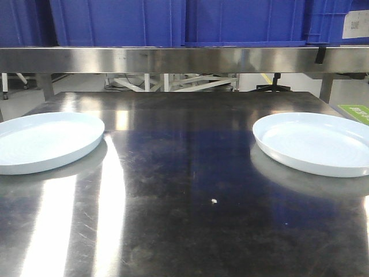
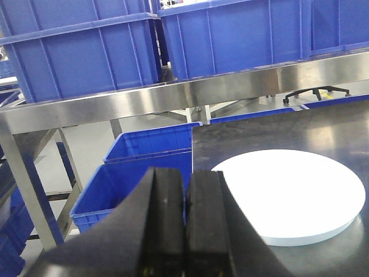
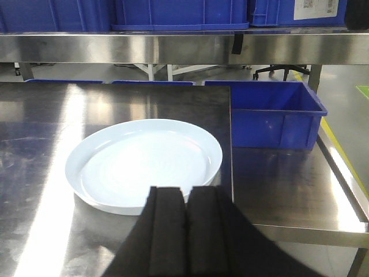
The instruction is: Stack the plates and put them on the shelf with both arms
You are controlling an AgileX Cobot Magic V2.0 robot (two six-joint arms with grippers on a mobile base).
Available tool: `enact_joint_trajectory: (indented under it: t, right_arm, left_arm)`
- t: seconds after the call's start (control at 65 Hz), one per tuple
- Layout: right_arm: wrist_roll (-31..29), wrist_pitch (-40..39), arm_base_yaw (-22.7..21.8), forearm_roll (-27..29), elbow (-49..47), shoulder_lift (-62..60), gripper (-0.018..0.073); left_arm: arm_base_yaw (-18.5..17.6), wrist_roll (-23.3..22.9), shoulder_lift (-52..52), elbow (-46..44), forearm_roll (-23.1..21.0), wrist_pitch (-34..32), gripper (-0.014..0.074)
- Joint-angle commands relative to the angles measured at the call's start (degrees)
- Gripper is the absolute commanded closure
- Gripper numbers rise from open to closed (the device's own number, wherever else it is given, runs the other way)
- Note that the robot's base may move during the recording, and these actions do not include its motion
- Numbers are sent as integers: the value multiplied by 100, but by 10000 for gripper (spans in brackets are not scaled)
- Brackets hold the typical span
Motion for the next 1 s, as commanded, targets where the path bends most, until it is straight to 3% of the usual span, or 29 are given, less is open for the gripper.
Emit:
enact_joint_trajectory:
  t: [0.0,0.277,0.385,0.554,0.631,0.831,0.985]
  right_arm:
    - [-16,-503,-29,-56,-13,-102,503]
    - [-16,-503,-29,-56,-13,-102,503]
    - [-16,-503,-29,-56,-13,-102,503]
    - [-16,-503,-29,-56,-13,-102,503]
    - [-16,-503,-29,-56,-13,-102,503]
    - [-16,-503,-29,-56,-13,-102,503]
    - [-16,-503,-29,-56,-13,-102,503]
  left_arm:
    - [-6,-46,-95,19,-13,-456,514]
    - [-6,-46,-95,19,-26,-467,514]
    - [-6,-35,-95,-6,-46,-802,514]
    - [-6,-35,89,-417,-471,-282,514]
    - [-6,-35,412,-681,-637,-120,514]
    - [-6,-35,1888,-1845,-626,1042,514]
    - [-6,-35,3170,-2507,-626,1089,514]
